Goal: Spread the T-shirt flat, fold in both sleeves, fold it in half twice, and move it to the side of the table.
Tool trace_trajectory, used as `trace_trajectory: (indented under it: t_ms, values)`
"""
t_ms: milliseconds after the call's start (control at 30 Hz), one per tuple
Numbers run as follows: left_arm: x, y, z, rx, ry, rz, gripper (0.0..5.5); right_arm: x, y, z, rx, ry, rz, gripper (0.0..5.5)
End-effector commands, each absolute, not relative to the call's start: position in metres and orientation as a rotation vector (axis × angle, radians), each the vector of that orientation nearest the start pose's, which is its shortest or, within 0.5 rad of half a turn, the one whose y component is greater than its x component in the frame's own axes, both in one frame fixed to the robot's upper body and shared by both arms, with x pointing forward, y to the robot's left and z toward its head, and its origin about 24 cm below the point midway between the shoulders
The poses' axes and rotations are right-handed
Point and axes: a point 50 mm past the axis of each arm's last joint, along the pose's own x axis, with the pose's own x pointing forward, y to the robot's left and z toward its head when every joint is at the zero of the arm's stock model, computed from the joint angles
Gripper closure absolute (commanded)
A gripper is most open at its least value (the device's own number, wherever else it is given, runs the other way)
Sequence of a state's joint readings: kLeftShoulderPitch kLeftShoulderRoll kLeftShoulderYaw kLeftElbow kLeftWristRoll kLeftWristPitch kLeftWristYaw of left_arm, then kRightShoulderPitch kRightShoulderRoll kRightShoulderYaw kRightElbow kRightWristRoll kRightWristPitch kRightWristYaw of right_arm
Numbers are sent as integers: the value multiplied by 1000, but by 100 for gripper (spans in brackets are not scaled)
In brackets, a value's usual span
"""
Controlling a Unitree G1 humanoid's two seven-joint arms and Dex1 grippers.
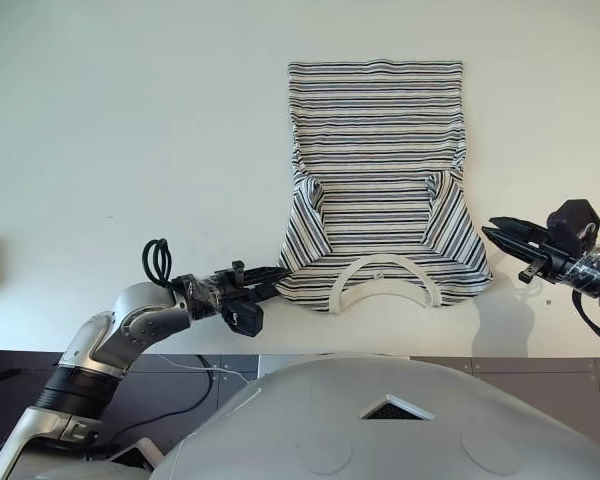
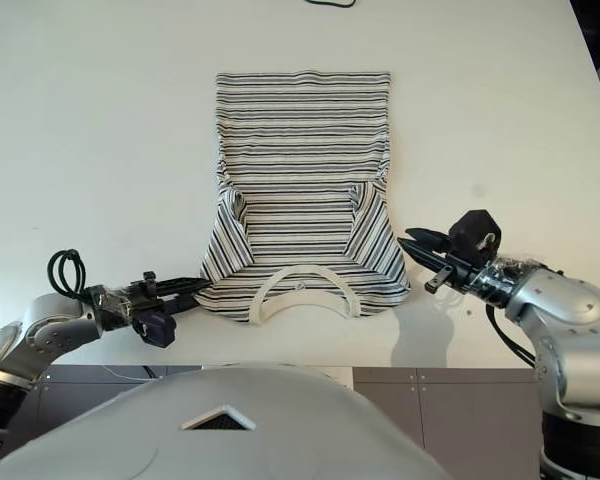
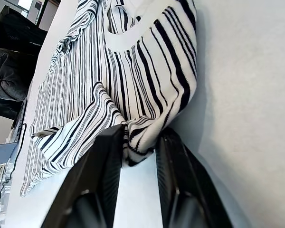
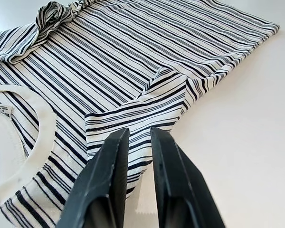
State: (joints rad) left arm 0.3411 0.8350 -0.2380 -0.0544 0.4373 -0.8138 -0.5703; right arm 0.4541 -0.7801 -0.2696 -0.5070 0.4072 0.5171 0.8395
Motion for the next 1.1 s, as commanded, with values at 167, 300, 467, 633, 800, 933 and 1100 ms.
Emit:
trace_trajectory:
  t_ms: [167,300,467,633,800,933,1100]
  values:
    - [118,199,17,1073,0,-1345,539,143,-297,100,-664,591,817,469]
    - [114,198,17,1065,9,-1339,540,141,-312,94,-965,530,933,418]
    - [116,198,17,1066,16,-1340,540,129,-294,72,-1131,396,1120,346]
    - [120,200,17,1069,23,-1352,540,110,-278,50,-1252,258,1240,346]
    - [122,196,23,1064,18,-1355,540,118,-273,45,-1323,133,1201,346]
    - [124,194,26,1062,23,-1355,540,122,-272,44,-1363,63,1159,346]
    - [126,193,30,1059,32,-1352,540,128,-268,51,-1409,-43,1142,346]
